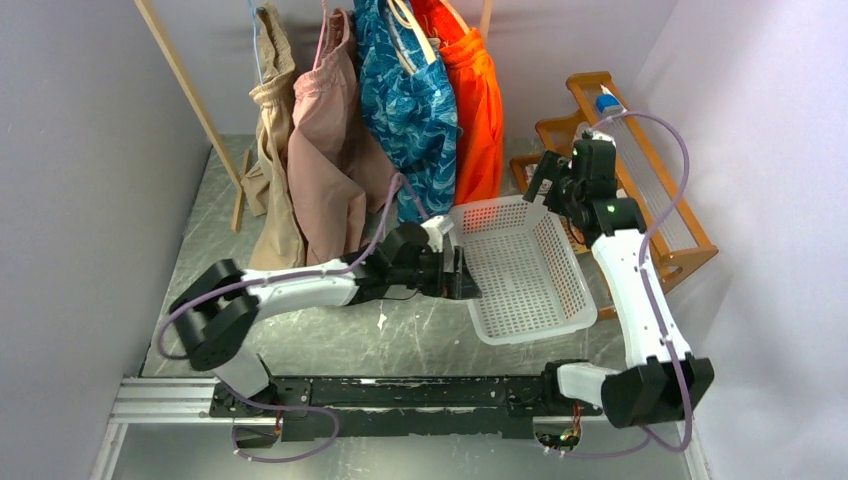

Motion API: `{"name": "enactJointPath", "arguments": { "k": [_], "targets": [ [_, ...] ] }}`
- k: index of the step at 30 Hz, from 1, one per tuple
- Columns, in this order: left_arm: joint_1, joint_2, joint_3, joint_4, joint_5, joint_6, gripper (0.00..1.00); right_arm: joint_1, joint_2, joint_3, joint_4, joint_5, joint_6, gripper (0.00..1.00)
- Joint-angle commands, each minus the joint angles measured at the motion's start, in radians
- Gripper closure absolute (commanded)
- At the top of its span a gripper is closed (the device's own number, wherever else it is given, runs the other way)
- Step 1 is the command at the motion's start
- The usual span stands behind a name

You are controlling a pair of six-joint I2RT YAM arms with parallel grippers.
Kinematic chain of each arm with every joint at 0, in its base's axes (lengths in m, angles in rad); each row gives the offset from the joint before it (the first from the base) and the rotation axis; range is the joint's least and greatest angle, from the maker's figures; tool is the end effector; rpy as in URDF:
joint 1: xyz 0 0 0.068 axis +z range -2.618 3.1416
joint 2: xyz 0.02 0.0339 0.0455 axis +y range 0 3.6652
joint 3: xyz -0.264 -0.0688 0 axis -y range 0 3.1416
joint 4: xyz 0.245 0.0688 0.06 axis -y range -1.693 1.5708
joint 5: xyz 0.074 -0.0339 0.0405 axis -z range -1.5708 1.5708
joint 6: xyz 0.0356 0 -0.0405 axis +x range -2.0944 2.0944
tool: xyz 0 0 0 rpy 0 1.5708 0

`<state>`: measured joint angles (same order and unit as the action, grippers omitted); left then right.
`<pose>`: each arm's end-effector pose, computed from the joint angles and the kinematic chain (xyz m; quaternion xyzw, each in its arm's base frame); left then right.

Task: Remove the shorts from the hanger
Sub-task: Move the basket to the center of the board.

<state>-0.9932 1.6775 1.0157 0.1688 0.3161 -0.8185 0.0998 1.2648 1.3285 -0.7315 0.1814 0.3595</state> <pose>0.1945 -0.3188 0.2217 0.1544 0.8373 -0.4822 0.2064 0.2661 0.0202 0.3732 0.1552 0.8834 0.0196 0.4417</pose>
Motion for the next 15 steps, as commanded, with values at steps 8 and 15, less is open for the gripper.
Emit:
{"name": "enactJointPath", "arguments": {
  "k": [8, 15],
  "targets": [
    [-0.005, -0.568, -0.182, -0.426, -0.626, 0.055, 0.02, 0.000, -0.264, -0.247, 0.200, -0.330, 0.077, 0.01],
    [-0.004, -0.814, -0.116, -0.784, -1.066, -0.032, 0.00, 0.001, -0.380, -0.398, 0.258, -0.529, 0.085, 0.05]
  ]
}}
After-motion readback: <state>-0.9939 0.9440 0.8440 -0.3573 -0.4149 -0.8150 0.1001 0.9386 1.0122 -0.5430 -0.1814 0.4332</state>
